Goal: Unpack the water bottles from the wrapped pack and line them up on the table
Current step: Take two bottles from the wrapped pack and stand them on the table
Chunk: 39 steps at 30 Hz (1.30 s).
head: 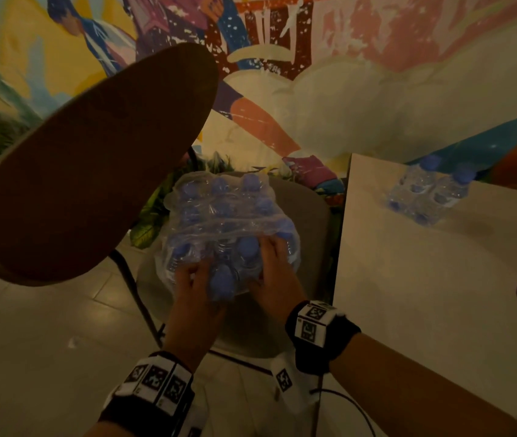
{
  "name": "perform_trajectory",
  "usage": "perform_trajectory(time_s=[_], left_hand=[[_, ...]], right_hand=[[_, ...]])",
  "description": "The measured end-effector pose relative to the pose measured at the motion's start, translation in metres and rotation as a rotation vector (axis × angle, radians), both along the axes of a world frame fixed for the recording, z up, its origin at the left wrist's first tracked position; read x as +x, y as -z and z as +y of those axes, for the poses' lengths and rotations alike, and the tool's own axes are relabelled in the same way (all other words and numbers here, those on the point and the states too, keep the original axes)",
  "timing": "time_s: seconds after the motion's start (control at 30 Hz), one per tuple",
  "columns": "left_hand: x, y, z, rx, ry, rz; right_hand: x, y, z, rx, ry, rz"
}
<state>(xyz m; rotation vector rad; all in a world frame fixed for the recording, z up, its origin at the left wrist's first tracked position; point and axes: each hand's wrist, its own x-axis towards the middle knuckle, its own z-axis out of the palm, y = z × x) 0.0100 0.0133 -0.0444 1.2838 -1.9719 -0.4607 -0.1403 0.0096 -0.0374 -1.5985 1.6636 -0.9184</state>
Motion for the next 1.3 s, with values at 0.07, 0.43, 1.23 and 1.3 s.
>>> perform_trajectory(time_s=[0.07, 0.43, 1.23, 1.3], left_hand=[[0.001, 0.004, 0.005, 0.027, -0.016, -0.044], [0.019, 0.03, 0.024, 0.193, 0.083, 0.096], [-0.203, -0.033, 0.113, 0.545, 0.39, 0.218], [-0.219, -0.028, 0.116, 0.539, 0.382, 0.207]], right_hand=[[0.001, 0.001, 0.001, -0.027, 0.003, 0.079], [-0.011, 0.001, 0.027, -0.098, -0.09, 0.379], [-0.219, -0.048, 0.218, -0.014, 0.487, -0.076], [-0.228, -0.045, 0.221, 0.001, 0.489, -0.066]])
